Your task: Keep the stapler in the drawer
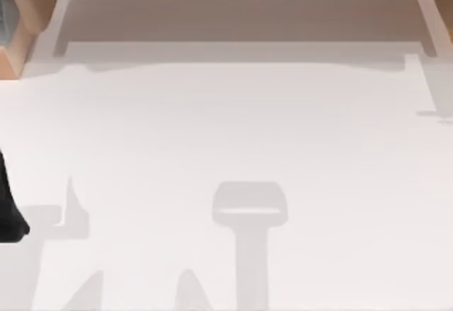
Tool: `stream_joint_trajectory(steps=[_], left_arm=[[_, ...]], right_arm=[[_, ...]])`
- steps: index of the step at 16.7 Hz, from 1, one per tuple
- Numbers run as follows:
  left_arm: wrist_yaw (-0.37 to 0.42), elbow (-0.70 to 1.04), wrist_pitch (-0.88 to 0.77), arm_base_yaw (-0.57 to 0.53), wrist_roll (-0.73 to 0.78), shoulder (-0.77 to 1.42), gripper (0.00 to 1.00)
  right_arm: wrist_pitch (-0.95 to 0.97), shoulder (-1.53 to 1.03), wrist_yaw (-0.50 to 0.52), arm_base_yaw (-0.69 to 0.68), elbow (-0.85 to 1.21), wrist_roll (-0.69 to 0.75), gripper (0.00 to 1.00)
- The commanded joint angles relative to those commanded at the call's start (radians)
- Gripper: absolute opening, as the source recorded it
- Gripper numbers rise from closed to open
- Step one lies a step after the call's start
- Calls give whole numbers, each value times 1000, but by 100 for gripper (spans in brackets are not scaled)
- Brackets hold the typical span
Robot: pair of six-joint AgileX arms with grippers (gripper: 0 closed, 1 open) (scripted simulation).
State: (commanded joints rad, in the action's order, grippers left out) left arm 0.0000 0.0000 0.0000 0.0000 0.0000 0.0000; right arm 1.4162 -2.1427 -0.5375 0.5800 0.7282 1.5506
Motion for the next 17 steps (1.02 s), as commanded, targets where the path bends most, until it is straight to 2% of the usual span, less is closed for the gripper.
stream_joint_trajectory(steps=[9,17], left_arm=[[0,0,0,0,0,0,100],[0,0,0,0,0,0,100]], right_arm=[[-137,-97,79,-78,240,2,0],[-195,-146,106,-100,316,1,0]])
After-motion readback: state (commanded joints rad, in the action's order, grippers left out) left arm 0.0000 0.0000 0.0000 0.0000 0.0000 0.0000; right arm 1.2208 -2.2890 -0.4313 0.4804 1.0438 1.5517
